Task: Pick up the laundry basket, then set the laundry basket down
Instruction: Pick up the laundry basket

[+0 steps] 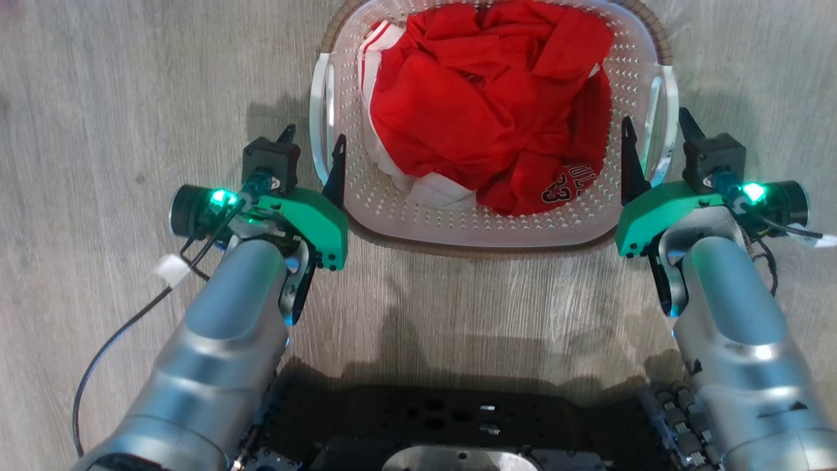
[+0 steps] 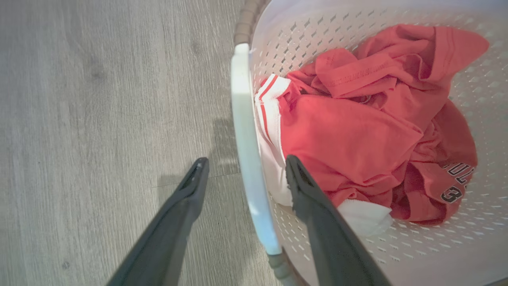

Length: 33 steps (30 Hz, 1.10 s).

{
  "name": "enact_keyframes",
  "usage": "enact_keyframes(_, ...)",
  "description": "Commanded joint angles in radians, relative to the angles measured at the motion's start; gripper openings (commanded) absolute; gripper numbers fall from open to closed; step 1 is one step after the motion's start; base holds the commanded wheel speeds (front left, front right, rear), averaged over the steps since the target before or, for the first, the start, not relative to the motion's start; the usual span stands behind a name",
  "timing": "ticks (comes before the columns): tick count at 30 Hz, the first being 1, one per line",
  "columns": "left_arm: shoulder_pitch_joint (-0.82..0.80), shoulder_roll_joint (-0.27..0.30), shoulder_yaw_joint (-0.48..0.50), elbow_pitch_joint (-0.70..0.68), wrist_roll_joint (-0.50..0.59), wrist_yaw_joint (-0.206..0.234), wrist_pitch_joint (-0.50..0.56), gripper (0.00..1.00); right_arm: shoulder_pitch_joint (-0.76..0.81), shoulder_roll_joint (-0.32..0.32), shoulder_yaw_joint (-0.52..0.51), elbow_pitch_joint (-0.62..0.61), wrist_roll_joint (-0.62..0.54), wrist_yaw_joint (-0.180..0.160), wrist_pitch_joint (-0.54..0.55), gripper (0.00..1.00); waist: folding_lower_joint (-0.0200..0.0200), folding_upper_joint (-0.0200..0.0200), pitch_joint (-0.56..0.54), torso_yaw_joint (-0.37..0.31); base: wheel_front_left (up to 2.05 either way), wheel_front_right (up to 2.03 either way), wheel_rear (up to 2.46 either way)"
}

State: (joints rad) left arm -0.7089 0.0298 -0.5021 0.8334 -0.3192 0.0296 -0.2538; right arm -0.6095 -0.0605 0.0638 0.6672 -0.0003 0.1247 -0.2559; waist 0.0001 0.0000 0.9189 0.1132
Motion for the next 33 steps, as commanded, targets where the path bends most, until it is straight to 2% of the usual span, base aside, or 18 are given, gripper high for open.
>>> enact_keyframes(1,0.010,0.020,0.010,0.000,-0.015,-0.001,-0.008,1.00,0.023,0.010,0.026,-0.001,0.005,0.006,-0.006,1.00,-0.0001,0.0000,0.005,0.002,0.00,0.00,0.00)
enact_keyframes(14,-0.062,0.020,-0.082,0.024,-0.073,0.014,-0.008,1.00,-0.069,0.010,0.041,0.145,0.026,0.006,-0.006,1.00,-0.0001,0.0000,0.051,0.012,0.00,0.00,0.00)
enact_keyframes(15,-0.064,0.020,-0.086,0.027,-0.077,0.015,-0.008,0.95,-0.074,0.010,0.043,0.150,0.027,0.006,-0.006,1.00,-0.0001,0.0000,0.052,0.012,0.00,0.00,0.00)
enact_keyframes(16,-0.067,0.020,-0.089,0.029,-0.080,0.016,-0.008,0.71,-0.077,0.010,0.045,0.155,0.029,0.006,-0.006,0.99,-0.0001,0.0000,0.052,0.012,0.00,0.00,0.00)
enact_keyframes(17,-0.068,0.020,-0.091,0.032,-0.084,0.017,-0.008,0.48,-0.081,0.010,0.048,0.159,0.031,0.006,-0.006,0.87,-0.0001,0.0000,0.052,0.012,0.00,0.00,0.00)
enact_keyframes(19,-0.070,0.020,-0.097,0.039,-0.089,0.017,-0.008,0.12,-0.085,0.010,0.053,0.167,0.036,0.006,-0.006,0.58,-0.0001,0.0000,0.048,0.011,0.00,0.00,0.00)
enact_keyframes(20,-0.071,0.020,-0.100,0.041,-0.090,0.016,-0.008,0.00,-0.086,0.010,0.056,0.170,0.038,0.006,-0.006,0.47,-0.0001,0.0000,0.045,0.011,0.00,0.00,0.00)
enact_keyframes(21,-0.071,0.020,-0.103,0.042,-0.091,0.016,-0.008,0.00,-0.087,0.010,0.059,0.174,0.041,0.006,-0.006,0.40,-0.0001,0.0000,0.042,0.011,0.00,0.00,0.00)
enact_keyframes(22,-0.070,0.020,-0.104,0.045,-0.093,0.015,-0.008,0.00,-0.086,0.010,0.062,0.179,0.044,0.006,-0.006,0.27,-0.0001,0.0000,0.037,0.011,0.00,0.00,0.00)
enact_keyframes(23,-0.068,0.020,-0.106,0.047,-0.094,0.014,-0.008,0.00,-0.086,0.010,0.065,0.187,0.048,0.006,-0.006,0.02,-0.0001,0.0000,0.032,0.010,0.00,0.00,0.00)
enact_keyframes(33,-0.028,0.020,-0.097,0.069,-0.123,0.013,-0.008,0.00,-0.086,0.010,0.105,0.264,0.105,0.006,-0.006,0.00,-0.0001,0.0000,-0.065,-0.003,0.00,0.00,0.00)
